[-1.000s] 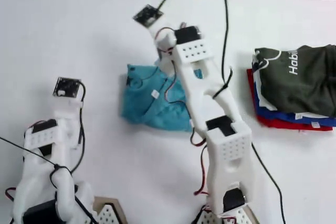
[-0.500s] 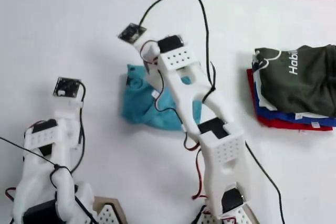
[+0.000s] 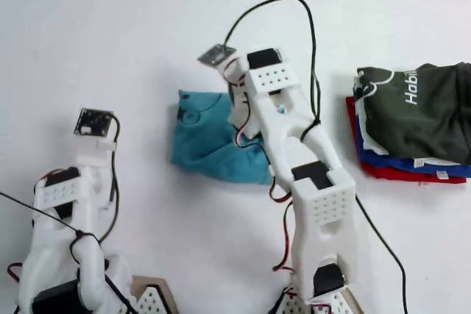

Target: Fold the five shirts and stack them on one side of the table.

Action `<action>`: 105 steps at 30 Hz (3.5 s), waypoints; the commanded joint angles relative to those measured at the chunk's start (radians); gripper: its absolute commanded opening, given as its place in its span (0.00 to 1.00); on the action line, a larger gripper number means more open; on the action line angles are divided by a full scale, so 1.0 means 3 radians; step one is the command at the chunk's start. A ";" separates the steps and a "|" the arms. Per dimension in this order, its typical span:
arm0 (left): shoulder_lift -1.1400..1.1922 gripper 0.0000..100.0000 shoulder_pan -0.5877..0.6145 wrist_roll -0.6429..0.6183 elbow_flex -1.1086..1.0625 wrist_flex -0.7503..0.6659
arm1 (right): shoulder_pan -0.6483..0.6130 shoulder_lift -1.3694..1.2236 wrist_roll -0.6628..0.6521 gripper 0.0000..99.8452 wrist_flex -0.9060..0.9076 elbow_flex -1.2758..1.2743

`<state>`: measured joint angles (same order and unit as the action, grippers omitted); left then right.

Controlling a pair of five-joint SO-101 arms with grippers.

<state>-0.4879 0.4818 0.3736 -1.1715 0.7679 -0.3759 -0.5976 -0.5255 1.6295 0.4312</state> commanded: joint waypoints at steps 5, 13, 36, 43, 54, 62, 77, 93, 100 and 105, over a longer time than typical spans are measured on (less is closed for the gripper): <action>-0.0082 0.03 0.0015 -0.0020 0.0008 -0.0056 | 0.0008 0.0504 0.0000 0.02 0.0258 -0.0332; -0.0082 0.03 0.0015 -0.0020 0.0008 -0.0056 | 0.0084 0.1250 0.0010 0.02 -0.0233 -0.0409; -0.0082 0.03 0.0010 -0.0020 0.0008 -0.0061 | 0.0120 0.0928 0.0000 0.02 -0.0335 -0.1048; -0.0082 0.03 0.0010 -0.0020 0.0008 -0.0061 | 0.0130 0.1107 0.0000 0.02 -0.0376 -0.1345; -0.0082 0.03 0.0010 -0.0020 0.0008 -0.0061 | 0.0494 0.1102 0.0368 0.16 -0.0765 -0.0926; -0.0082 0.03 0.0005 -0.0020 0.0008 -0.0061 | 0.0601 0.1102 0.0358 0.28 -0.0780 -0.0655; -0.0082 0.03 0.0005 -0.0020 0.0008 -0.0061 | 0.0596 0.0074 0.0358 0.27 -0.1061 -0.0481; -0.0082 0.03 0.0005 -0.0020 0.0008 -0.0061 | 0.0575 -0.0182 0.0358 0.02 -0.0637 0.0552; -0.0082 0.03 0.0005 -0.0020 0.0008 -0.0061 | 0.0442 -0.0187 0.0097 0.02 -0.0233 0.1217; -0.0082 0.03 0.0005 -0.0020 0.0008 -0.0061 | 0.0253 -0.0197 -0.0118 0.02 -0.0299 0.1493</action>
<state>-0.4879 0.4803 0.3736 -1.1715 0.7679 -0.2670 -0.6882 -0.5363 1.5482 0.8086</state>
